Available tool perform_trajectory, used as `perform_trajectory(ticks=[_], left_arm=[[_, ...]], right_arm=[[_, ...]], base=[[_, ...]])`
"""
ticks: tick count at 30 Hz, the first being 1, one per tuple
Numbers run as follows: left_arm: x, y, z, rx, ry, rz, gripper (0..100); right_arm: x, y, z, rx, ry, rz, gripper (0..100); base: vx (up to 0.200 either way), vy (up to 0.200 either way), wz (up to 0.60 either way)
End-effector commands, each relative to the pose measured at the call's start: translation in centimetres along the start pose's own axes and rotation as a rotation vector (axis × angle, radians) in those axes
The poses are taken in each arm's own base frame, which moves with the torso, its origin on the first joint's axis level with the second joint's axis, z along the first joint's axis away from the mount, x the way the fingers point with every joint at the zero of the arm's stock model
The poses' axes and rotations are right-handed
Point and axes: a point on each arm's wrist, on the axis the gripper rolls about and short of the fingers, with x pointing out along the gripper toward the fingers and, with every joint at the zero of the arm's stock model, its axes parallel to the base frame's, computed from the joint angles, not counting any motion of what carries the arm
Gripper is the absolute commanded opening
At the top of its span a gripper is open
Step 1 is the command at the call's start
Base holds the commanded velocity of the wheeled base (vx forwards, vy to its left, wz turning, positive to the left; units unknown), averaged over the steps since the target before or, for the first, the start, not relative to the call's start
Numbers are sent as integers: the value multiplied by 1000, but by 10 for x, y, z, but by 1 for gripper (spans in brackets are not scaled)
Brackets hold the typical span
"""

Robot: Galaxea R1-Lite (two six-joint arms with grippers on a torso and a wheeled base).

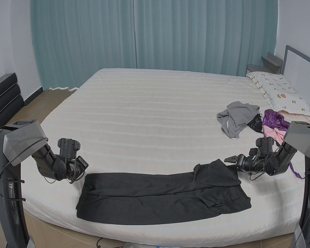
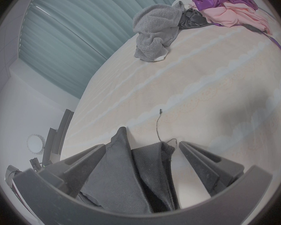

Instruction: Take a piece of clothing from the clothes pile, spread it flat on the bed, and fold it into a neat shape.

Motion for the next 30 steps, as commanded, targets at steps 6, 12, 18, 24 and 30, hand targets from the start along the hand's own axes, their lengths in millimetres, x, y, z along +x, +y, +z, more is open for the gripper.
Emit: perform_trajectory(ticks=[6, 12, 18, 24, 30], left_arm=[[-2, -2, 0, 0, 64, -57, 100], [-3, 1, -6, 49, 144, -114, 100], [-5, 2, -10, 106, 144, -186, 100], [-7, 5, -14, 151, 149, -183, 0], [-7, 9, -17, 173, 151, -163, 0]], right_arm=[[1, 2, -1, 39, 0, 5, 100], [1, 2, 0, 56, -3, 9, 100], [1, 2, 0, 56, 1, 13, 100], [1, 2, 0, 57, 1, 15, 100], [1, 2, 0, 56, -1, 15, 100]], base=[[0, 0, 0], [0, 0, 0], [0, 0, 0], [0, 0, 0], [0, 0, 0]])
